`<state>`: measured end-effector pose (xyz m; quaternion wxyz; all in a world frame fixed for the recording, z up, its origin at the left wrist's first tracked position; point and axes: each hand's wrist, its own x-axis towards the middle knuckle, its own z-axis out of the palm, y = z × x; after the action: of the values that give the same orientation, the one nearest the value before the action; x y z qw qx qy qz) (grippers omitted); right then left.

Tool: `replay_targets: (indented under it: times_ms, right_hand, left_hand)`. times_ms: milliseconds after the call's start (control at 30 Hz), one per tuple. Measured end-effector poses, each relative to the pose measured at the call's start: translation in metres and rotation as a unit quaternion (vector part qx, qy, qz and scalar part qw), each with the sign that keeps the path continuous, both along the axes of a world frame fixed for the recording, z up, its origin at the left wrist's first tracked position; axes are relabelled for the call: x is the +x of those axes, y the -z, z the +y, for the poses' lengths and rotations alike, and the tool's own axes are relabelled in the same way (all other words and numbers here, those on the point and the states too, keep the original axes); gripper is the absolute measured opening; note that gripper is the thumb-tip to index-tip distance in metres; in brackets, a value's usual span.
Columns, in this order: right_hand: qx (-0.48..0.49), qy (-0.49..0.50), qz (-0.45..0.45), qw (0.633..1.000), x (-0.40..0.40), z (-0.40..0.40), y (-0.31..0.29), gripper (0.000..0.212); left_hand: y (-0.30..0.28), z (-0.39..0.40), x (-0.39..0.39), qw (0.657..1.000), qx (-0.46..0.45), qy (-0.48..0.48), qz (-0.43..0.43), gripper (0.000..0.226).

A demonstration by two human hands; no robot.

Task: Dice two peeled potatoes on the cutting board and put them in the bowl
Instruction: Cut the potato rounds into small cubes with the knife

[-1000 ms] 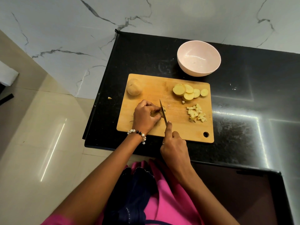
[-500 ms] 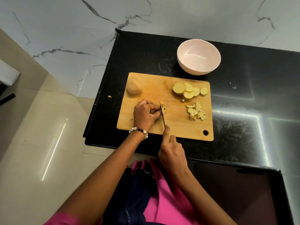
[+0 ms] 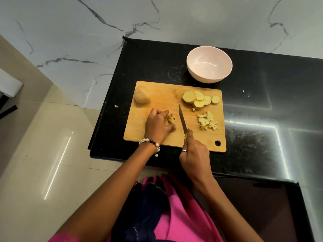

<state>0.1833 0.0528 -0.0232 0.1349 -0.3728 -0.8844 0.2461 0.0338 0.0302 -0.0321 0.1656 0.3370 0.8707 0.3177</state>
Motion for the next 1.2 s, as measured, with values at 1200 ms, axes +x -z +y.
replay_targets:
  times_ms: [1200]
  right_hand:
    - [-0.003,-0.011,-0.024,1.0,0.002,0.011,0.014,0.049]
  left_hand:
    - [0.004,0.018,-0.01,0.999,0.009,0.035,0.038,0.034]
